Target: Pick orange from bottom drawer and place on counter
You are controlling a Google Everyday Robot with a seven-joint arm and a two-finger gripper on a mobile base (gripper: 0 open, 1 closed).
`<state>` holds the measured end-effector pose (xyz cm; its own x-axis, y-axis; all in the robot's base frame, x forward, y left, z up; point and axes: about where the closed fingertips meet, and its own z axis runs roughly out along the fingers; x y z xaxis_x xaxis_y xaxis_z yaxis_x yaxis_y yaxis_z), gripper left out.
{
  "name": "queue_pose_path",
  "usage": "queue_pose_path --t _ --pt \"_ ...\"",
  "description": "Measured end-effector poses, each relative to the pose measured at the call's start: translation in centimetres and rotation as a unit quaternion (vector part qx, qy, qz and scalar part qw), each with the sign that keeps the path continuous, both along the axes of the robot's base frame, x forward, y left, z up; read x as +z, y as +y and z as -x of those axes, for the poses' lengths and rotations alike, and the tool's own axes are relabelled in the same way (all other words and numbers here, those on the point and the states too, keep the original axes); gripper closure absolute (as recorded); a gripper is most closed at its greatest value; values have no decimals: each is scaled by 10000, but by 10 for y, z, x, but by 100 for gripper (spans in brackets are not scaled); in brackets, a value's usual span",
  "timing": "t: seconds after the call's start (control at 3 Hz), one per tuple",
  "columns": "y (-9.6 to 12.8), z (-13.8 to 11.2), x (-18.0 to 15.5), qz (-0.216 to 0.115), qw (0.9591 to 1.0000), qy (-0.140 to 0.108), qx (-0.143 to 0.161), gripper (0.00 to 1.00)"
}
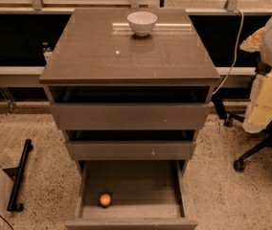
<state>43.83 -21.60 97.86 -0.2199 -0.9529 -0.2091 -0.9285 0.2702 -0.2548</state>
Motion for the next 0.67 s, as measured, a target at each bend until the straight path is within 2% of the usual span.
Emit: queue_pose_path --t 0.33,0.67 --pt "0 0 0 0 10000 0 0 0" --pt "20 -5 -13 -196 9998 8 22 0"
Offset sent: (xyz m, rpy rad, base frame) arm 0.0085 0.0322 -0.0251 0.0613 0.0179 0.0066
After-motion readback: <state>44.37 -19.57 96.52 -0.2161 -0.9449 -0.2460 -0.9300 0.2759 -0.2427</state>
